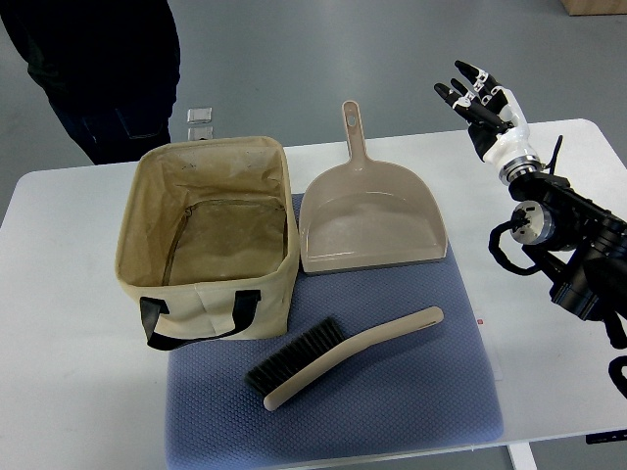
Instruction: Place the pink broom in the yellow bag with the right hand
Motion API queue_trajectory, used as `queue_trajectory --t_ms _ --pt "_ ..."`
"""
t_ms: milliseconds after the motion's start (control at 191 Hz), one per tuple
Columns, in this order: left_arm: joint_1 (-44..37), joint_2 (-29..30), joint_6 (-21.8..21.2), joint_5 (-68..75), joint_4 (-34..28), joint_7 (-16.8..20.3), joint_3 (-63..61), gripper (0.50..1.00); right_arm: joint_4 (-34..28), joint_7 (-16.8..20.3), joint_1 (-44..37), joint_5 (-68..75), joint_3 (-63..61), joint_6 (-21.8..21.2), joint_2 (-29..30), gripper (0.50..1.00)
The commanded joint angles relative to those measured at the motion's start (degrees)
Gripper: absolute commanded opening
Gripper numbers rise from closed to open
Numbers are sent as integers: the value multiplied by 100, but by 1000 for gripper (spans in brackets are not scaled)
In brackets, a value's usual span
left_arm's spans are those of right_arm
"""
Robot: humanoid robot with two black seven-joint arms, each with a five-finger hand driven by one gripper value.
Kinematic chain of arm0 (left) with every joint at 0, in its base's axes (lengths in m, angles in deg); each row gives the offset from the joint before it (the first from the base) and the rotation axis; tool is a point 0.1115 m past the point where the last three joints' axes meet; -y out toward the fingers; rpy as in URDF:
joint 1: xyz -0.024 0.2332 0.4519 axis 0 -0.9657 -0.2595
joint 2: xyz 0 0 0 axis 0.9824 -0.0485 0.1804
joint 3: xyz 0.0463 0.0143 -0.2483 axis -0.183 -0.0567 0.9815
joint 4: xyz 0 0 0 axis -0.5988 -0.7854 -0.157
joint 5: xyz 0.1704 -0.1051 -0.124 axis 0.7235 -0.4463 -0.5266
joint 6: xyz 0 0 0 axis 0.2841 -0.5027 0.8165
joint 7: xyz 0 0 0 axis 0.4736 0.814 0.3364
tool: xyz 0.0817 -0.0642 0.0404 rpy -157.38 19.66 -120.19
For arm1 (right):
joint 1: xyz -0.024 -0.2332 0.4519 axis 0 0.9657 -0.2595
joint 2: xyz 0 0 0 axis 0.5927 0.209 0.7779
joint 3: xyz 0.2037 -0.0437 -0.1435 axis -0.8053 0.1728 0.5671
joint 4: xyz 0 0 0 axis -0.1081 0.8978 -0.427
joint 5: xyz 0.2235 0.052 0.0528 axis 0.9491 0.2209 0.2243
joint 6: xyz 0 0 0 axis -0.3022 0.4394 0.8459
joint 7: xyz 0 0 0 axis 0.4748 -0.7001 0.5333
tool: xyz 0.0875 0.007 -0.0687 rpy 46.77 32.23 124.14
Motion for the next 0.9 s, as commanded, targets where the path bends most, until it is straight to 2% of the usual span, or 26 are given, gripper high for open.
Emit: queue_trajectory --t_ms 0,403,665,895 --pt "-1 0 0 0 3 -1 1 1000 0 5 -41 -29 -2 -1 -5 930" --pt "-1 0 0 0 3 -1 1 1000 9 32 -217 -82 68 96 -14 930" --pt "-1 0 0 0 3 -1 1 1000 -97 32 -314 -99 156 219 -216 930" --pt "-1 0 0 0 3 -1 -8 1000 -791 32 -665 -952 1246 377 -945 930"
